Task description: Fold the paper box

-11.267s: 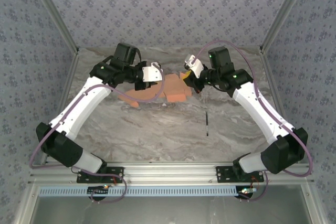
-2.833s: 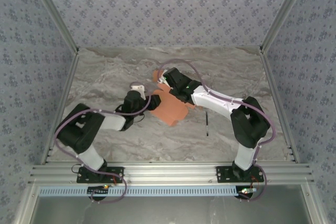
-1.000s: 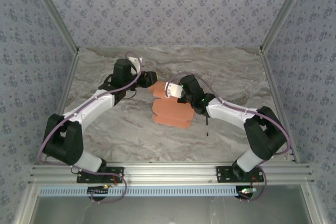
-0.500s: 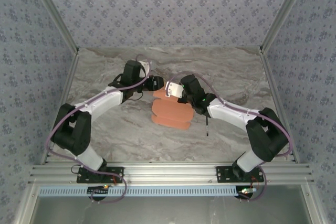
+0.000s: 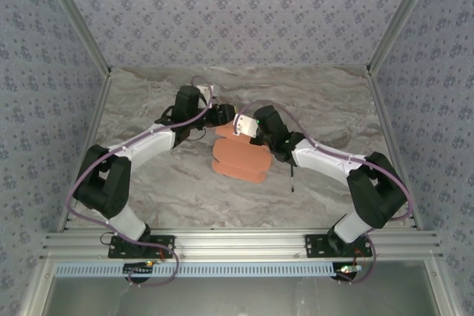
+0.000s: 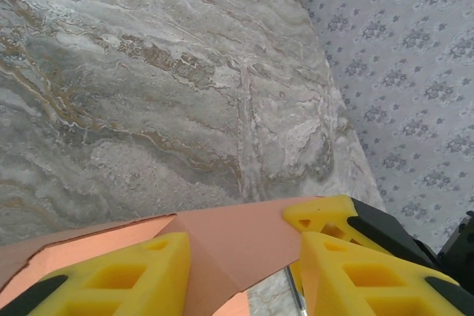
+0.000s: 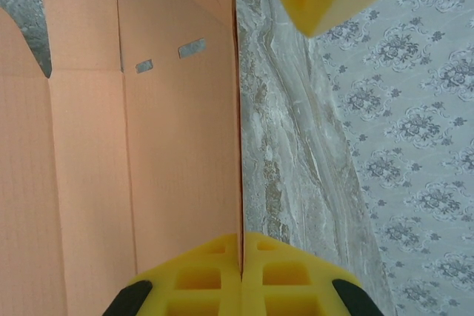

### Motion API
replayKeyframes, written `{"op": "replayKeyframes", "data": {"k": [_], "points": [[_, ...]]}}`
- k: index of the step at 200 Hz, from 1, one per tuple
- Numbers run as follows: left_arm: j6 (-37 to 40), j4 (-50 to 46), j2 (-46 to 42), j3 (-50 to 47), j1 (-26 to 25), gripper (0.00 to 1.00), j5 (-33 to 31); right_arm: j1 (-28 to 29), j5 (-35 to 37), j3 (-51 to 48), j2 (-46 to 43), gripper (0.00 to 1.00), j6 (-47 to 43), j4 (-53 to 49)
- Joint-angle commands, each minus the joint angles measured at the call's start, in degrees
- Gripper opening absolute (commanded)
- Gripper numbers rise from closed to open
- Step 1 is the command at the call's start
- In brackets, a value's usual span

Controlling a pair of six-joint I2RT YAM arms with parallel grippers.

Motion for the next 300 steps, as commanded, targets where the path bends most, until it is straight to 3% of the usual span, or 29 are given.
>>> {"op": "replayKeyframes", "data": {"k": [1,74,300], "points": [[-3.5,3.9,-0.5,-1.4,-0.3,0.43,1.5,0.2,2.1,2.1,0.5,0.01,1.8,1.1],[-4.6,2.8,-1.6,-3.3,-0.9,0.43,-0.7,0.2,2.7,3.3,1.6,0.0,2.8,1.0],[-16.7,21.8,2.9,-5.1,-1.0,0.46,5.7,1.2,2.8,3.6,2.6,0.0,4.5,0.3]]}}
